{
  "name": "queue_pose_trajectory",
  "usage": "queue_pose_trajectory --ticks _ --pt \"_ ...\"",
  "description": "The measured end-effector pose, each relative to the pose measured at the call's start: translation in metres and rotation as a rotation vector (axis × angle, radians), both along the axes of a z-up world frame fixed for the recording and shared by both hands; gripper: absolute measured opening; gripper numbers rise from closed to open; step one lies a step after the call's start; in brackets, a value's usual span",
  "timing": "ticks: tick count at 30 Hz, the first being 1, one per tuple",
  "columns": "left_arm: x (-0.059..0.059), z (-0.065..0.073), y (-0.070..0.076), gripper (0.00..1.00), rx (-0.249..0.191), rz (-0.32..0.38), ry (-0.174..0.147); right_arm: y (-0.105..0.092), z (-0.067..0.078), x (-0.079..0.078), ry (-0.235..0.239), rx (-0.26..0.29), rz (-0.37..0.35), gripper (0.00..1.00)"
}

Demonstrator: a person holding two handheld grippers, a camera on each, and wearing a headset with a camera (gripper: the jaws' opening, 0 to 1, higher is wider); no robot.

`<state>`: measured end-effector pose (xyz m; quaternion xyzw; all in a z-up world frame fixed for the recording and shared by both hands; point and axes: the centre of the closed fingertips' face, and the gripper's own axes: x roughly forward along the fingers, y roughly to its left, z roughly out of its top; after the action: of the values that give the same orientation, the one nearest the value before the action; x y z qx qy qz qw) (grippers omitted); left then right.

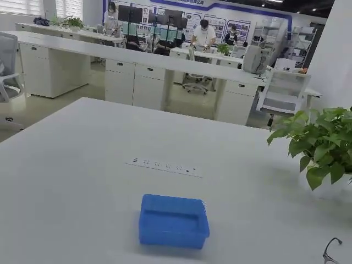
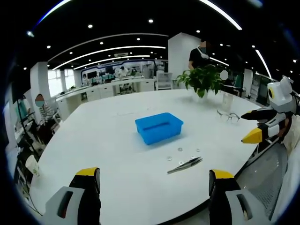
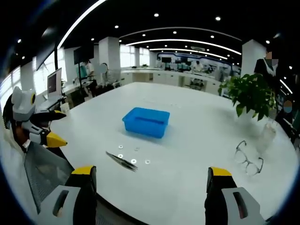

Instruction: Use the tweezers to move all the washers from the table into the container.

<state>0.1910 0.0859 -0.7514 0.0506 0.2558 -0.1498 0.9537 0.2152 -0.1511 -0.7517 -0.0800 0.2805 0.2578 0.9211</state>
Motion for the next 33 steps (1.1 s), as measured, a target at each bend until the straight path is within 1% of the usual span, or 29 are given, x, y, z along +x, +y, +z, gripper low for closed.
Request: queue_pose_trajectory --ticks 3,5,7,9,12,14,15,18,23,26,30,33 --pt "0.000 0.001 0.000 0.99 -0.001 0.002 -0.002 0.001 0.000 0.000 -0.003 -0.007 0.006 0.97" --pt "0.000 0.002 -0.001 0.96 0.004 -0.008 -0.007 0.001 0.001 0.000 -0.006 -0.011 0.009 0.97" --pt "0.001 0.002 0.001 0.97 0.004 0.002 -0.008 0.002 0.004 0.001 -0.018 -0.015 0.011 0.97" --pt "0.002 0.004 0.001 0.97 -0.008 0.001 -0.015 0.004 0.009 0.003 -0.035 -0.018 0.016 0.96" --pt "0.002 0.003 0.000 0.97 -0.024 -0.001 -0.002 0.007 0.014 0.005 -0.047 -0.017 0.024 0.97" --pt "0.002 0.001 0.000 0.97 -0.026 -0.005 0.006 0.010 0.019 0.007 -0.060 -0.005 0.025 0.97" --pt "0.002 0.000 0.000 0.97 -0.020 -0.012 0.009 0.013 0.019 0.007 -0.060 0.009 0.026 0.97" --pt "0.003 -0.003 -0.002 0.96 -0.008 -0.031 0.024 0.018 0.018 0.008 -0.057 0.018 0.028 0.97" --pt "0.007 -0.004 -0.005 0.93 0.004 -0.059 0.027 0.022 0.011 0.008 -0.042 -0.004 0.045 0.96" --pt "0.011 -0.006 -0.007 0.91 0.014 -0.077 0.029 0.023 0.008 0.008 -0.027 -0.008 0.056 0.96" --pt "0.018 -0.009 -0.009 0.89 0.007 -0.099 0.037 0.025 0.006 0.010 -0.017 -0.012 0.065 0.95" --pt "0.022 -0.012 -0.009 0.87 0.015 -0.112 0.046 0.028 0.003 0.012 0.000 -0.008 0.073 0.95"
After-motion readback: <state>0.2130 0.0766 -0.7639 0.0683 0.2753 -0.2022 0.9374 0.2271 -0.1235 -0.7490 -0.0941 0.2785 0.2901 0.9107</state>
